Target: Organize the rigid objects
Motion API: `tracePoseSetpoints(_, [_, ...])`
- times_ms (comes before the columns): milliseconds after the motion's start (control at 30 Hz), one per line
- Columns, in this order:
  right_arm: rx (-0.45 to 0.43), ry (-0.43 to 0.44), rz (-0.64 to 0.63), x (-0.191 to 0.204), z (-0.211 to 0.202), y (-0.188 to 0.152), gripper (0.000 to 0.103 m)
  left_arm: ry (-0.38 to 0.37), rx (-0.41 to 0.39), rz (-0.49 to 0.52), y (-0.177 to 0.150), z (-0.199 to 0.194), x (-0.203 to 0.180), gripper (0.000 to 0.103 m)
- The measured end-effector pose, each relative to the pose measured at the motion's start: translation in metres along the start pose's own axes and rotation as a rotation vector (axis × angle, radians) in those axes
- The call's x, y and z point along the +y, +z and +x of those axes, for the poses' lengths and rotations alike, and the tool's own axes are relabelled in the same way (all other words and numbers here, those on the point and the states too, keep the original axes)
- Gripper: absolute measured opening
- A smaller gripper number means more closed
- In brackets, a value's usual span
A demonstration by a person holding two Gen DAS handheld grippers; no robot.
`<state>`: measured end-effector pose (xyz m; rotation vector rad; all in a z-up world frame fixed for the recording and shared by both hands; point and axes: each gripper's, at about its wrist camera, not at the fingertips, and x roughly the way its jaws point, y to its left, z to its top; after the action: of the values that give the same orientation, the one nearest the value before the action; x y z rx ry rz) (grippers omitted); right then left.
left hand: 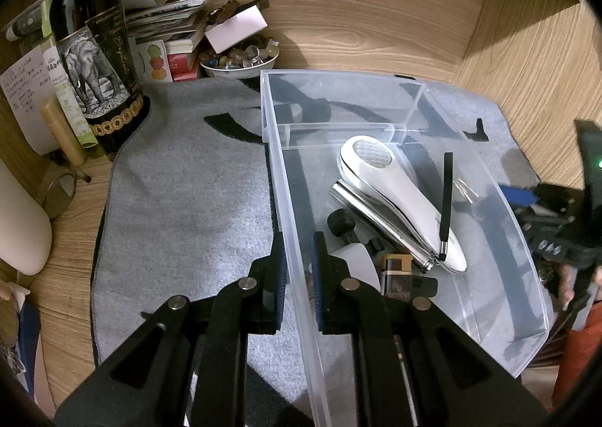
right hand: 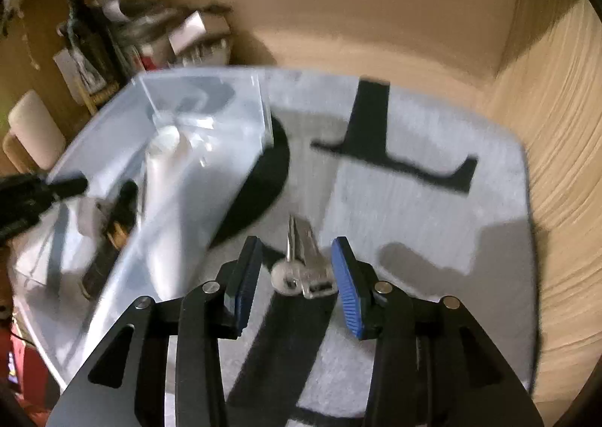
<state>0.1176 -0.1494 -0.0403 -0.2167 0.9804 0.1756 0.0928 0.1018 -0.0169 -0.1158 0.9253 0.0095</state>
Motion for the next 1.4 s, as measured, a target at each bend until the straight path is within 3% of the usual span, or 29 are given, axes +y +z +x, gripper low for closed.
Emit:
tracePoseSetpoints(100, [0.040,-0.038,-0.012,0.002,0.012,-0.008,0.038,-0.001,0.000,-0.002,0.000,0.000,0.000,0.011])
tracePoseSetpoints(167, [0.015,-0.062,-0.009,0.000,0.011,-0.011,0.046,0.000,0.000,-0.001,0.000,0.000,0.000,0.011])
tracePoseSetpoints(433, [-0.003,-0.035,0.045,-0.013,0.010,-0.015,0.044,-0.001,-0.002,-0.001,0.000,0.000,0.000,0.011])
tracePoseSetpoints(500, [-0.017,-0.037,0.042,-0.011,0.012,-0.014,0.037,-0.002,-0.004,-0.004,0.000,0.000,0.000,0.011])
tracePoseSetpoints(567, [-0.028,-0.031,0.040,-0.009,0.014,-0.011,0.018,-0.006,-0.003,-0.007,0.000,0.000,0.001,0.011])
tracePoseSetpoints(633, [-0.036,-0.028,0.043,-0.009,0.014,-0.009,0.010,-0.008,-0.002,-0.008,0.000,0.000,0.001,0.011])
tracePoseSetpoints(933, [-0.089,0.006,0.046,-0.005,-0.003,-0.019,0.006,-0.005,-0.003,-0.006,0.000,0.000,0.002,0.011])
tracePoseSetpoints(1400, [-0.261,0.039,0.041,0.005,-0.066,-0.009,0.006,-0.008,-0.003,-0.008,0.000,0.000,0.003,0.011])
